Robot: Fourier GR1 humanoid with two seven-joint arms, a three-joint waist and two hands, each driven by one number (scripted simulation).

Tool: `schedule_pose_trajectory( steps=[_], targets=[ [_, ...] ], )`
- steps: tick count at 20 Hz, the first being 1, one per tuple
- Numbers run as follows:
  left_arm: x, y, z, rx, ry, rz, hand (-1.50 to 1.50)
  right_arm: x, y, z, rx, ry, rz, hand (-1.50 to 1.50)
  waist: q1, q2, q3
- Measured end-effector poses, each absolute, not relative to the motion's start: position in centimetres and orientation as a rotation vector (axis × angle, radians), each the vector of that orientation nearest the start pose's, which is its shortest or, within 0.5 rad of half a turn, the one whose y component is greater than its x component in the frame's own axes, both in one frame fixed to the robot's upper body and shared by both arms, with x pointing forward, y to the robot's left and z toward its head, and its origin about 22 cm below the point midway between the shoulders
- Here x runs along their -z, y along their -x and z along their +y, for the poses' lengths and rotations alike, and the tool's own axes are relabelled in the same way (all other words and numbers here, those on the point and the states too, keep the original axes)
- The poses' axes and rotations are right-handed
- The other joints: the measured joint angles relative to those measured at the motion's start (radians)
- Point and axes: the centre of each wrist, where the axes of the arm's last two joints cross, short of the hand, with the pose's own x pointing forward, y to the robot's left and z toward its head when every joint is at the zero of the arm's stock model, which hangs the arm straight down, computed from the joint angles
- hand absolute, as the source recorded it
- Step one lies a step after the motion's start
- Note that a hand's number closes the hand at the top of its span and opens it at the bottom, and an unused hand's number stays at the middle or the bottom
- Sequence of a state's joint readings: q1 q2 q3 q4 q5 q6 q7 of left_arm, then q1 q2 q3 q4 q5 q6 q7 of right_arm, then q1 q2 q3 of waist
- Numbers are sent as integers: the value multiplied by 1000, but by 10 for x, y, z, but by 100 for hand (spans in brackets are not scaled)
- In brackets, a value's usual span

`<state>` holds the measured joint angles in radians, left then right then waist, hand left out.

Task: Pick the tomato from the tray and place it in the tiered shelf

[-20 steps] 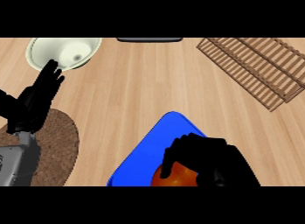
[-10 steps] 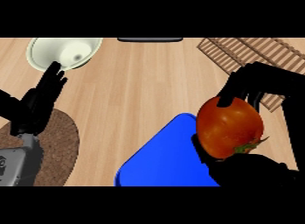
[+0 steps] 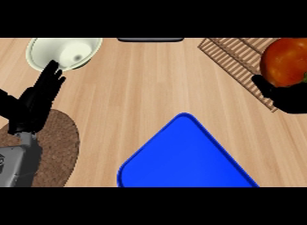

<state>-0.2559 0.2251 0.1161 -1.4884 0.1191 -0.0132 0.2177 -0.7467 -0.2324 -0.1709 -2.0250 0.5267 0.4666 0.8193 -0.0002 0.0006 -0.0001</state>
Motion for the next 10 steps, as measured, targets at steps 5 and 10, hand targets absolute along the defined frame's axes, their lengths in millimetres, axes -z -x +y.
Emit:
schedule_pose_trajectory(
  steps=[5, 10],
  targets=[
    [-68, -299, 280, 55, -88, -1530, 0, -293, -287, -267, -459, 813, -1677, 150, 4, 0, 1],
    [-65, -301, 274, 50, -90, -1528, 0, -283, -312, -308, -409, 816, -1670, 150, 5, 1, 0]
  ],
)
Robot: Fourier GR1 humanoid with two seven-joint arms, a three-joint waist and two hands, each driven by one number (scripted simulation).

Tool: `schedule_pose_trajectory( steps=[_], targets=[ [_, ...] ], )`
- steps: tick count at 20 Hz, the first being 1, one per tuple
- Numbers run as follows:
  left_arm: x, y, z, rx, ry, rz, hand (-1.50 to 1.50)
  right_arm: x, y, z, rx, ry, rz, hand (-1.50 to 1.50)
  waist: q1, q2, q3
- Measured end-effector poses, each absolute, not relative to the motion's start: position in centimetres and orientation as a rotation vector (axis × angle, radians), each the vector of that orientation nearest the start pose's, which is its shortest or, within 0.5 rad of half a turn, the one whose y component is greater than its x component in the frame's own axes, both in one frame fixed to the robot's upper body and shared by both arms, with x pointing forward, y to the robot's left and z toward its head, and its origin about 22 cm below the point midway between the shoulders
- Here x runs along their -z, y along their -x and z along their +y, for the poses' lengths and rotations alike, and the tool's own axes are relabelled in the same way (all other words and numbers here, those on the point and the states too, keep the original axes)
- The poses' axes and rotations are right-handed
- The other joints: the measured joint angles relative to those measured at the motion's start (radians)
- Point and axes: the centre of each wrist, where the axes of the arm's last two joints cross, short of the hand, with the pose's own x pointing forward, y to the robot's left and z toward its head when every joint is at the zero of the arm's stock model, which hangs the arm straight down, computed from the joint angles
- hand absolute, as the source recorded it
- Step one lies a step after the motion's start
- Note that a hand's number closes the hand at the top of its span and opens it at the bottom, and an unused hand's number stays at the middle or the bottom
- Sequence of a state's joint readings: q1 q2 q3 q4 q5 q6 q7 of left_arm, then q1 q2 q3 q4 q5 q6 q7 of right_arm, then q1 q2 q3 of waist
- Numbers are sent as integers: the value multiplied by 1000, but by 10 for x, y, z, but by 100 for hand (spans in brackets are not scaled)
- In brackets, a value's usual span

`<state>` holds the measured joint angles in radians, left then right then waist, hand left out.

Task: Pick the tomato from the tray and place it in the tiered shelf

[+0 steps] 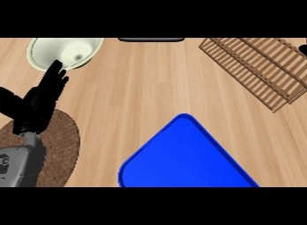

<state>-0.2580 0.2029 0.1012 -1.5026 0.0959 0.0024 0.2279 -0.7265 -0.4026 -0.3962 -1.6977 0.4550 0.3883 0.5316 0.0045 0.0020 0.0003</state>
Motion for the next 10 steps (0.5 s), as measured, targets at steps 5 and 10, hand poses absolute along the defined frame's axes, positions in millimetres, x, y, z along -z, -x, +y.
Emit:
schedule_pose_trajectory(
  steps=[5, 10],
  targets=[
    [-68, -300, 273, 51, -81, -1528, 0, -267, -327, -342, -398, 820, -1662, 150, 2, 0, 0],
    [-62, -295, 275, 53, -85, -1525, 0, -254, -338, -370, -393, 821, -1666, 150, 2, 0, 0]
  ],
)
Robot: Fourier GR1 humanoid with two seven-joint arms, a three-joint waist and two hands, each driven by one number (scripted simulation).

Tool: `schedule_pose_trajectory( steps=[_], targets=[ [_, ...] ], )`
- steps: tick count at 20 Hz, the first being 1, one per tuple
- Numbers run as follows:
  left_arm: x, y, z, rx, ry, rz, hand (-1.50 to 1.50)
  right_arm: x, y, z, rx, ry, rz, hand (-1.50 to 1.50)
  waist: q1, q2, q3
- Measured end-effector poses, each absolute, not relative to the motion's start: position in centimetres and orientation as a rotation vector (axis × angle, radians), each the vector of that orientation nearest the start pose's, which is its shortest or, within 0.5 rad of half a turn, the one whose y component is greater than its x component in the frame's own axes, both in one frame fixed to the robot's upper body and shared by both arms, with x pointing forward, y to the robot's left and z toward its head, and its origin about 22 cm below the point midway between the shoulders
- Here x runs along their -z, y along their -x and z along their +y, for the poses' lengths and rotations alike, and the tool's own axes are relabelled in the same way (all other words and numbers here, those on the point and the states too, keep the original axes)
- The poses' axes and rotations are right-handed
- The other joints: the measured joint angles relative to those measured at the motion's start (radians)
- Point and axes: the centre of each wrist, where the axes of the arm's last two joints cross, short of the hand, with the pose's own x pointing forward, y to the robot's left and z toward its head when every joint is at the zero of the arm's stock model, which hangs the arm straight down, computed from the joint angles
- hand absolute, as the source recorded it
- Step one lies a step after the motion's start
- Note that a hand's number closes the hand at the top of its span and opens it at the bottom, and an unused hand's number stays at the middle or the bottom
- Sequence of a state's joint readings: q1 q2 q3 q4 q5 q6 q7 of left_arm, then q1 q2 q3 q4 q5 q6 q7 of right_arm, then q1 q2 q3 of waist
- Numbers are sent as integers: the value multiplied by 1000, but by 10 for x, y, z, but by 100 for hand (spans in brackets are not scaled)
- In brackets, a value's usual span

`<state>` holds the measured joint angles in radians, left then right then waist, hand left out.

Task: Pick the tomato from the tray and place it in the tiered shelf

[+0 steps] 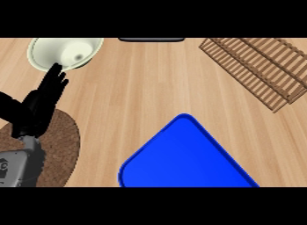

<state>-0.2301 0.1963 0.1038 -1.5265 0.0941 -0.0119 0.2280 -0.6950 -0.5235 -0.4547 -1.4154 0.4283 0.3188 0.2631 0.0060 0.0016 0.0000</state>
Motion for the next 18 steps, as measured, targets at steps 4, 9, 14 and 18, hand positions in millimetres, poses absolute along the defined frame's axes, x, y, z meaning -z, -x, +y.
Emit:
schedule_pose_trajectory(
  steps=[4, 9, 14, 18],
  targets=[
    [-65, -298, 275, 54, -84, -1527, 0, -249, -347, -389, -389, 823, -1664, 150, 1, 0, 0],
    [-64, -295, 271, 60, -84, -1525, 0, -235, -357, -398, -327, 856, -1613, -150, 5, 0, 0],
    [-66, -302, 266, 62, -77, -1530, 0, -222, -372, -415, -221, 920, -1617, -150, 8, 3, 0],
    [-68, -299, 274, 65, -76, -1533, 0, -214, -378, -422, -146, 929, -1689, -150, 10, 2, 1]
  ],
)
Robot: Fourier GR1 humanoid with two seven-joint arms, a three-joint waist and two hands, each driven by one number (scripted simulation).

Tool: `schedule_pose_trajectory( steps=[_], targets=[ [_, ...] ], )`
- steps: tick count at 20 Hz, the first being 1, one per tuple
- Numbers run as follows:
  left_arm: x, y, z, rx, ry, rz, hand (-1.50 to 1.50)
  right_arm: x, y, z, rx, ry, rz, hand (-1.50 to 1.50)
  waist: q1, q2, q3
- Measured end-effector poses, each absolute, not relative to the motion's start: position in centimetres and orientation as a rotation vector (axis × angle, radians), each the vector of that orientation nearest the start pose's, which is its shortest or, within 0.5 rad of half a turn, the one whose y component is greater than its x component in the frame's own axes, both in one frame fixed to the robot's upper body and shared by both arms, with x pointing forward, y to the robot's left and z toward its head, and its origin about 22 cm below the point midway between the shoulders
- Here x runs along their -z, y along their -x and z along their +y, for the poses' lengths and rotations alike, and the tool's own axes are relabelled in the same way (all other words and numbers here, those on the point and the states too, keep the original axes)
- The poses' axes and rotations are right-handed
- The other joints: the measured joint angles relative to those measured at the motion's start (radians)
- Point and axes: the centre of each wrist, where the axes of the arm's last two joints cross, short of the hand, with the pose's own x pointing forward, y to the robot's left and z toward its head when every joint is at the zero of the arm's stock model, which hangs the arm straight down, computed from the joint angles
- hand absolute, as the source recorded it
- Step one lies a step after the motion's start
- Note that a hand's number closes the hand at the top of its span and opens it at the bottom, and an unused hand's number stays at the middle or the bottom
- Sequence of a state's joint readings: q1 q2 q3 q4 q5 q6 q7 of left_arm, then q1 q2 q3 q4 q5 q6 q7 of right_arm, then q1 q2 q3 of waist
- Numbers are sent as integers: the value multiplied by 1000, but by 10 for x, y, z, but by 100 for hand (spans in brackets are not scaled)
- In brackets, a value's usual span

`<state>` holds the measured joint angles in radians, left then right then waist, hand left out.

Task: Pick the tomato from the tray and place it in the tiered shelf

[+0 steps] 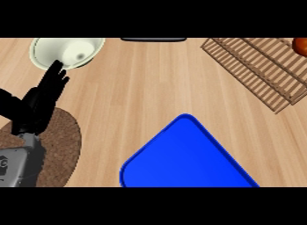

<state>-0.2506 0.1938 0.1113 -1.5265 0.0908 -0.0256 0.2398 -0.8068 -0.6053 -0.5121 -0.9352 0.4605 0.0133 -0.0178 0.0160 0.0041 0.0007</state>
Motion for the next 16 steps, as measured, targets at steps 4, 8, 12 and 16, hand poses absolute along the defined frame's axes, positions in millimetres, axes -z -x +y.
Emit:
schedule_pose_trajectory(
  steps=[4, 8, 12, 16],
  targets=[
    [-71, -301, 273, 64, -85, -1535, 0, -228, -381, -437, -80, 921, -1756, -150, 0, 1, 0],
    [-68, -296, 270, 64, -78, -1531, 0, -241, -372, -465, -91, 847, -1746, -150, -2, 0, 0],
    [-67, -295, 277, 61, -77, -1529, 0, -250, -356, -497, -96, 725, -1680, -150, -2, 1, 0],
    [-72, -297, 275, 61, -79, -1536, 0, -263, -324, -539, -93, 683, -1665, -150, -3, 2, 1]
  ],
)
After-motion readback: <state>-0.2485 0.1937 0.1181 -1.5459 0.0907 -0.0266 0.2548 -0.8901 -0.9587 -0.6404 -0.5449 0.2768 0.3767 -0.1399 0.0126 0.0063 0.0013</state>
